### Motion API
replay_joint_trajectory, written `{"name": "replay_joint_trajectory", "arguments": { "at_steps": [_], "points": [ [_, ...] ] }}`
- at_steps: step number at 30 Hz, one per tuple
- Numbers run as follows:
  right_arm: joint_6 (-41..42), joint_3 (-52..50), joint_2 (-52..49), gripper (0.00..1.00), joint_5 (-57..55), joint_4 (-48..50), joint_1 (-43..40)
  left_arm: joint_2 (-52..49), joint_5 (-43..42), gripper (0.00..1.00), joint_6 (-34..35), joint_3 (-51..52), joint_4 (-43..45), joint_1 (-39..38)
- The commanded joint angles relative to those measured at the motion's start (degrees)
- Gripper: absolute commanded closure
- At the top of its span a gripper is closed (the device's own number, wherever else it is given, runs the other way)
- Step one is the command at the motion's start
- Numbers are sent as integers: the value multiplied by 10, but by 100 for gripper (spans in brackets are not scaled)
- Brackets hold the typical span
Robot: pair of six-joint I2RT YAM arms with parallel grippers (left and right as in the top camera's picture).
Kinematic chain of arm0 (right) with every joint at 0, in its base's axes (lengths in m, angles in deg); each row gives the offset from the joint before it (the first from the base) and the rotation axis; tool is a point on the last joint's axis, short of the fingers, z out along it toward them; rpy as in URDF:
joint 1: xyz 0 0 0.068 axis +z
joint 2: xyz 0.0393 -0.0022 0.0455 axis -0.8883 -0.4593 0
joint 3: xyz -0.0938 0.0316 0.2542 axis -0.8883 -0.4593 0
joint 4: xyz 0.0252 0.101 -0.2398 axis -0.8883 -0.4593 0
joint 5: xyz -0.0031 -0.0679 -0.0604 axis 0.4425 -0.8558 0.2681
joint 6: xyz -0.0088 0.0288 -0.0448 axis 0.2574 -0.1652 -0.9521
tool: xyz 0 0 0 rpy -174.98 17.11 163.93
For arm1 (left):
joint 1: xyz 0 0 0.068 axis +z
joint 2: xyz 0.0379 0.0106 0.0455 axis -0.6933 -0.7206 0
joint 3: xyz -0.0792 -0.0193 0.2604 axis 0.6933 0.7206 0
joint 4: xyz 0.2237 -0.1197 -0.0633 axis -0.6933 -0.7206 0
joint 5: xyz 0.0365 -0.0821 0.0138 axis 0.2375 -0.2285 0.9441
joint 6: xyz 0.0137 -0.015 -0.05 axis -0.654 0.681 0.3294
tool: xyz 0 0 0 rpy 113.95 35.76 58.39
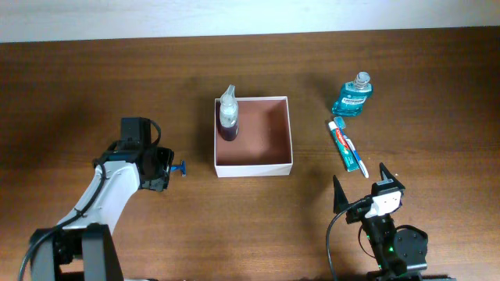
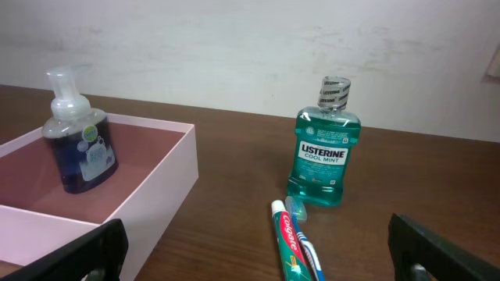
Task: Pack container
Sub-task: 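Move the left gripper over the blue razor beside the soap bar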
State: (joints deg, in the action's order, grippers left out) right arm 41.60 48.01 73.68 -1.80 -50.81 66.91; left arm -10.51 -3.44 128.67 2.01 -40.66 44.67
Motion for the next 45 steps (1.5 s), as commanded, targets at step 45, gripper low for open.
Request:
{"name": "replay_joint_trajectory", "arguments": {
  "at_steps": [45],
  "points": [
    [0,-3,3,1,1,-3,-2,-67,-35,84,-51,4,-10,2]
  ]
}}
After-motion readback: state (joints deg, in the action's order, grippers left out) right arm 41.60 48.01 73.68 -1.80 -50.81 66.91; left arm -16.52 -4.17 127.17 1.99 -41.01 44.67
